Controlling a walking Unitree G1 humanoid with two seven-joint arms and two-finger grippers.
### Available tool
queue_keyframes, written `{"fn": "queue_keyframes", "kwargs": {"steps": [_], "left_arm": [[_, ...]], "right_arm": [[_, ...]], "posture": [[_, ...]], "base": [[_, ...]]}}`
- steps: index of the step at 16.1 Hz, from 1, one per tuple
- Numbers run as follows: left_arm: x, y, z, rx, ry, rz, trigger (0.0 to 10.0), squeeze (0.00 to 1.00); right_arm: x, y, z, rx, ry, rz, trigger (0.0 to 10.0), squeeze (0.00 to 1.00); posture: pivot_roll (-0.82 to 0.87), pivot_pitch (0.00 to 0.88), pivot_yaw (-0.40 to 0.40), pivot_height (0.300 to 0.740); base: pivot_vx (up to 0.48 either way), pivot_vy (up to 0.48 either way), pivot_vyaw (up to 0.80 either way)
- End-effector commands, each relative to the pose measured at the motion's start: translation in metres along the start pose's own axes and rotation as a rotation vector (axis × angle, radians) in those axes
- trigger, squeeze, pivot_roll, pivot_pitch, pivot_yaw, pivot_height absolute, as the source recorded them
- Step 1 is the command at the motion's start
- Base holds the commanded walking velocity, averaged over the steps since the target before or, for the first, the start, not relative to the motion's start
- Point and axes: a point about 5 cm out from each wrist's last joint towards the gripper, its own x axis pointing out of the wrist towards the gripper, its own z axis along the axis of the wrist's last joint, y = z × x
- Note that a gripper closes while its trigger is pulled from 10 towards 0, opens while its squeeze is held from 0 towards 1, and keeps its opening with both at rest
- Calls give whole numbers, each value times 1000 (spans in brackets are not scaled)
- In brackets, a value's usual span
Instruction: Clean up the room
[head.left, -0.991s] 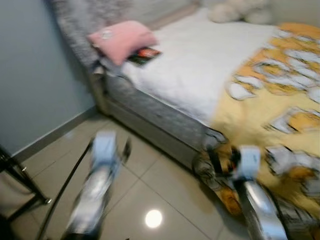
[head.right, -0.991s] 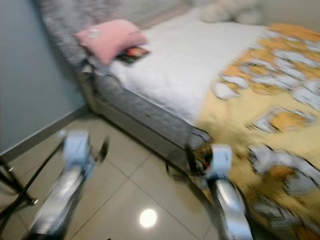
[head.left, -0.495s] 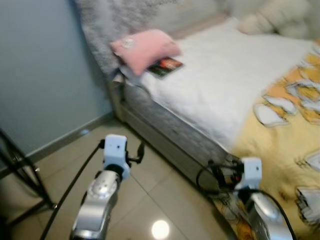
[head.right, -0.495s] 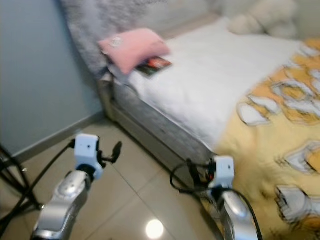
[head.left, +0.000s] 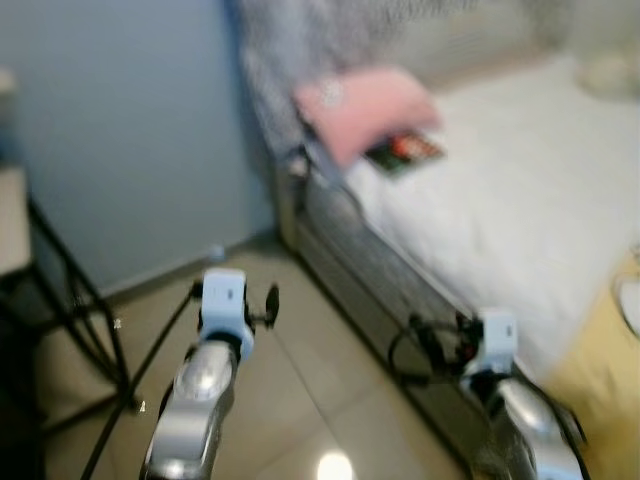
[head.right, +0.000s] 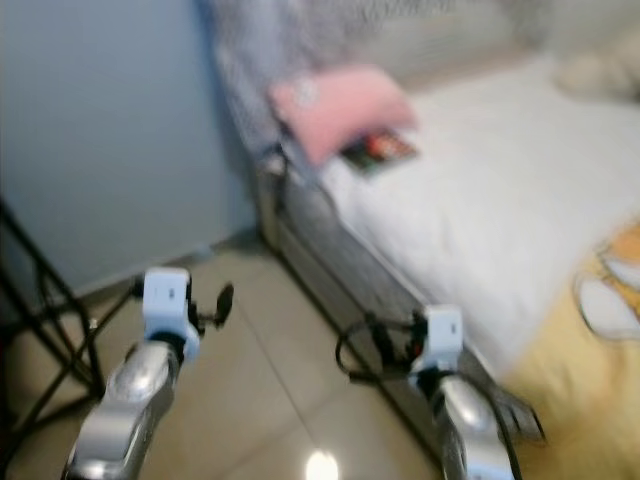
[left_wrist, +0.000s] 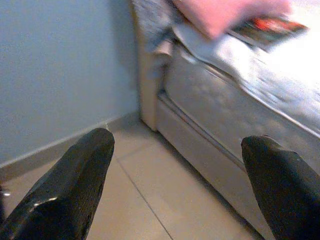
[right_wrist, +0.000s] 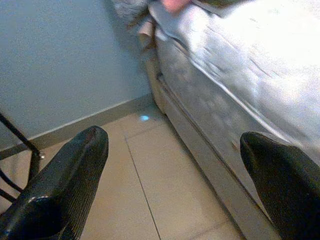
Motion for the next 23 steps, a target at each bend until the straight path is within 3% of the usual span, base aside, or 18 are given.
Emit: {"fn": "queue_keyframes", "kwargs": {"steps": [1, 3, 6, 10, 12, 23], "left_arm": [[-5, 10, 3, 21, -5, 51, 10000, 0], [-9, 10, 8, 60, -46, 50, 10000, 0], [-5, 9, 13, 63, -56, 55, 10000, 0], [-3, 14, 12, 110, -50, 89, 10000, 0], [-11, 7, 15, 201, -96, 36, 10000, 0], [-7, 9, 13, 165, -67, 45, 10000, 0]], "right_arm": [[4, 8, 3, 11, -13, 31, 10000, 0], [5, 9, 1, 12, -2, 38, 10000, 0], [9, 11, 2, 6, -2, 48, 10000, 0], [9, 12, 4, 15, -23, 52, 10000, 0], [4, 11, 6, -11, -39, 44, 10000, 0], [2, 13, 1, -25, -22, 44, 10000, 0]], "posture": [[54, 0, -6, 740], [62, 0, -8, 740], [69, 0, -9, 740], [71, 0, -9, 740], [70, 0, -7, 740], [71, 0, 2, 740]], "base": [[461, 0, 475], [461, 0, 475], [453, 0, 473], [0, 0, 473], [0, 0, 475], [0, 0, 461]]}}
